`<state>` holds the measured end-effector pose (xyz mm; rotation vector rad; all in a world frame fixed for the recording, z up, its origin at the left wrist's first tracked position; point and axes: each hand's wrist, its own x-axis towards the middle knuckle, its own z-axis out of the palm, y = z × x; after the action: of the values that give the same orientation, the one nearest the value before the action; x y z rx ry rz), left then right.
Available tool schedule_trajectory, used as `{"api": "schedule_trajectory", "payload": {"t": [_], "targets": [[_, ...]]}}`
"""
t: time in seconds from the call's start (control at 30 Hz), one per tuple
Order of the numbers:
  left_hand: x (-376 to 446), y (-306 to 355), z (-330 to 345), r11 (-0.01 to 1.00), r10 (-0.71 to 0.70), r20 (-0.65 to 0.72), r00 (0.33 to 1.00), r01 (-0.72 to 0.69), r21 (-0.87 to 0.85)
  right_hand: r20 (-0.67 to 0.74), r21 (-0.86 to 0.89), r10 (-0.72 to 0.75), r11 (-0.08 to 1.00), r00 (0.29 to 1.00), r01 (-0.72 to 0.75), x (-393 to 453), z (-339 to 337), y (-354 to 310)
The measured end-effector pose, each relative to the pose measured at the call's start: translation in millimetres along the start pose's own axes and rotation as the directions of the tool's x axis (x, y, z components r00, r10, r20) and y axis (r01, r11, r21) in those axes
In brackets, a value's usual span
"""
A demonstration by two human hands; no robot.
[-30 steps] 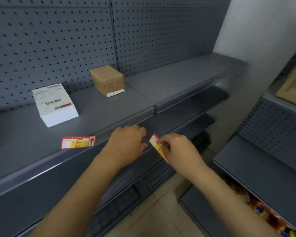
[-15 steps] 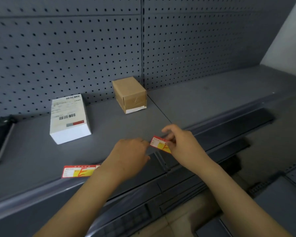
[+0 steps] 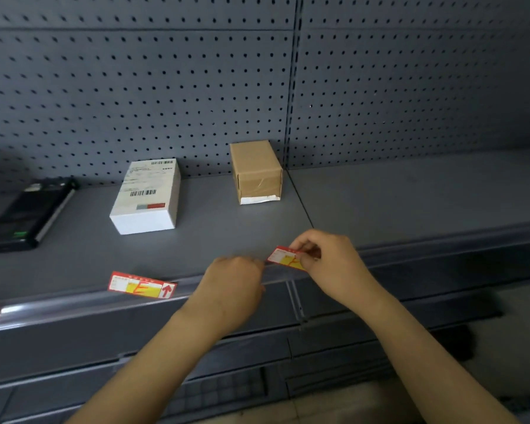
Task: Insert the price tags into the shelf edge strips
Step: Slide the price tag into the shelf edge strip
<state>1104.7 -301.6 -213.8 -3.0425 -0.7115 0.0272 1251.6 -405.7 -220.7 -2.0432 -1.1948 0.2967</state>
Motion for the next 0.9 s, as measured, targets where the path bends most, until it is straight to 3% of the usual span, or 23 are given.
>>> {"api": "schedule_trajectory", "payload": {"t": [0.27,0.9], "targets": [[-2.5,13.5,8.7,0.991,-0.127,0.020,0.992,0.128,-0.049,0.006,0.095,-0.071,0.993,0.997,0.070,1.7,-10.6,8.0],[-7.6,21.9,21.6,0.991,-0.108,-0.077,0.991,0.101,-0.085,-0.016,0.137,-0.162,0.977,0.987,0.163,10.4,-3.1,8.3]]}}
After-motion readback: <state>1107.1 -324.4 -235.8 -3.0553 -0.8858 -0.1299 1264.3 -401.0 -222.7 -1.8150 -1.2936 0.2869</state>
